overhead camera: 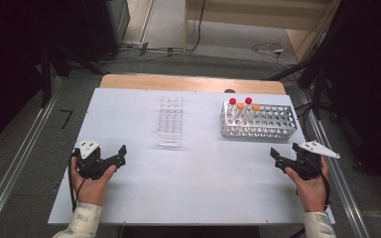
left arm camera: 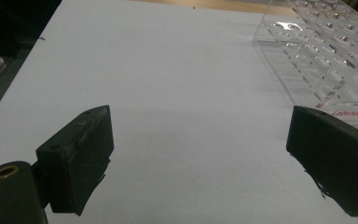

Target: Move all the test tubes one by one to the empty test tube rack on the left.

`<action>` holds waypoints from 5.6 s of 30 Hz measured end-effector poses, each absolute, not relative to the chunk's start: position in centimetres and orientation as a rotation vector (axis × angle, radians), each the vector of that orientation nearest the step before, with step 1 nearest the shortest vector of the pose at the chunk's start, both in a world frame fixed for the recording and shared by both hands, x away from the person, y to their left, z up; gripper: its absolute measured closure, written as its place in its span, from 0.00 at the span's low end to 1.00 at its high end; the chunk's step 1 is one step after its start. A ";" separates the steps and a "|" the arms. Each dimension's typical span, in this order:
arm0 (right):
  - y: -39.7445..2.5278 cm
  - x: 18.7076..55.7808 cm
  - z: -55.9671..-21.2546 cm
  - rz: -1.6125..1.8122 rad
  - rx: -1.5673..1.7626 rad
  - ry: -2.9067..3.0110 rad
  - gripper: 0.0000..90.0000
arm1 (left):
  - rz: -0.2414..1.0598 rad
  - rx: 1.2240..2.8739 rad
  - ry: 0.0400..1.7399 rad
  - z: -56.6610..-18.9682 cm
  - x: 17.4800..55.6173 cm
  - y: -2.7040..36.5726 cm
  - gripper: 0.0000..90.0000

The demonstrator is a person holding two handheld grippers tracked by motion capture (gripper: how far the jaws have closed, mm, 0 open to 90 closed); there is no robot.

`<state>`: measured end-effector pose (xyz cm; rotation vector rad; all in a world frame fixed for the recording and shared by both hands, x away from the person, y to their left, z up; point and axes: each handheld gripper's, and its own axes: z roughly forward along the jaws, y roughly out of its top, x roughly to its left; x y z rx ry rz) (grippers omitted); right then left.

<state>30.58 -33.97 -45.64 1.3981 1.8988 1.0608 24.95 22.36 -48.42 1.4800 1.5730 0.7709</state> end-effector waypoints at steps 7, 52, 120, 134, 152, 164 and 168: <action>-32.6 31.5 -45.2 1.072 1.361 1.920 0.14 | 0.778 1.480 1.570 -48.4 25.0 22.2 0.09; -25.0 37.9 -44.7 1.115 1.275 1.948 0.63 | 0.773 1.472 1.570 -48.3 24.8 22.4 0.09; -21.4 33.7 -41.5 1.272 1.062 2.001 0.81 | 0.645 1.583 1.407 -45.8 27.3 16.1 0.17; -17.7 33.7 -44.1 1.285 1.037 2.102 0.81 | 0.598 1.628 1.304 -44.5 29.1 11.7 0.18; -13.5 33.2 -45.0 1.308 0.954 2.185 0.81 | 0.523 1.690 1.102 -41.4 30.9 5.8 0.36; -13.0 32.8 -44.8 1.318 0.930 2.198 0.81 | 0.482 1.728 1.067 -42.0 31.6 4.6 0.54; -12.9 32.7 -44.8 1.320 0.924 2.199 0.81 | 0.463 1.731 1.061 -42.1 31.8 4.5 0.59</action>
